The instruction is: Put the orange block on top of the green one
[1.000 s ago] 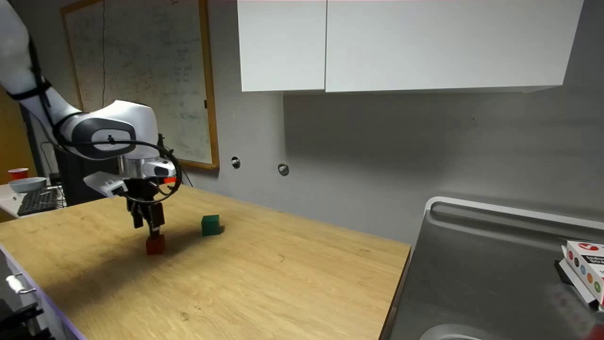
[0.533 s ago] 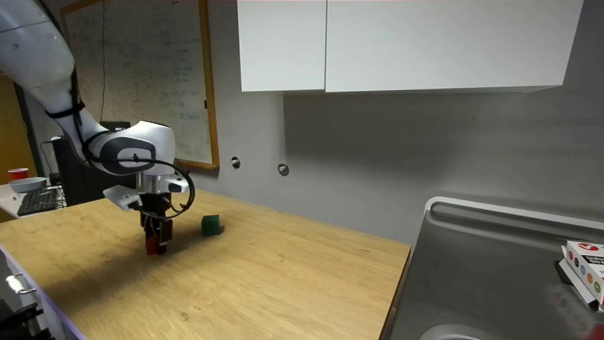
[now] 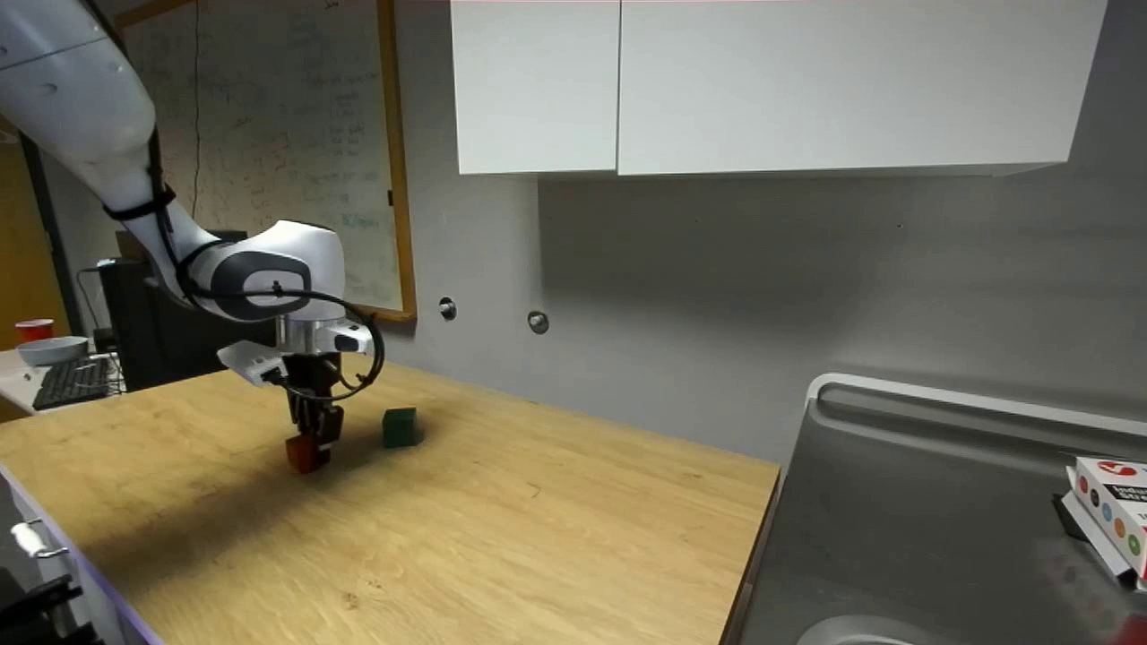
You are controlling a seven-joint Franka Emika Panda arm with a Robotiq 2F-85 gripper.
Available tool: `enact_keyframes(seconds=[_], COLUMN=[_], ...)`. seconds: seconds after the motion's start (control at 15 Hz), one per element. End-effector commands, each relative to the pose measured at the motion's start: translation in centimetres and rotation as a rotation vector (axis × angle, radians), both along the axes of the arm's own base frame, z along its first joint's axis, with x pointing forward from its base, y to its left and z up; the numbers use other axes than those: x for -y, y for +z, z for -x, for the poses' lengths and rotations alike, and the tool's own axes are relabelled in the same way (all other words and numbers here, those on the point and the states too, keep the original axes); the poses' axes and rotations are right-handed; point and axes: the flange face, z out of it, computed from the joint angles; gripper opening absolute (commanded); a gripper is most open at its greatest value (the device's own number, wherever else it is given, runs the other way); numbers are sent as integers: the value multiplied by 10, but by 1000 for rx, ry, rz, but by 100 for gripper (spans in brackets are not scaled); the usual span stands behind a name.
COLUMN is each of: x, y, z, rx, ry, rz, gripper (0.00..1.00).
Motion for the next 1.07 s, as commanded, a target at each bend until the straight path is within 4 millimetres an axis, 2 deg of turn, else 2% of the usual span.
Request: enact_keyframes(seconds=[0.0,0.33,0.53,0.73,1.0], x=[-2,2,7,13,22], y=[32,73,88,92,82], z=[-19,-52,-70,-82,-97], rx=[24,65,75,74,59], ry=[9,43,49,39,27], rz=[42,87,94,92,86], gripper=[18,18,18,18,18])
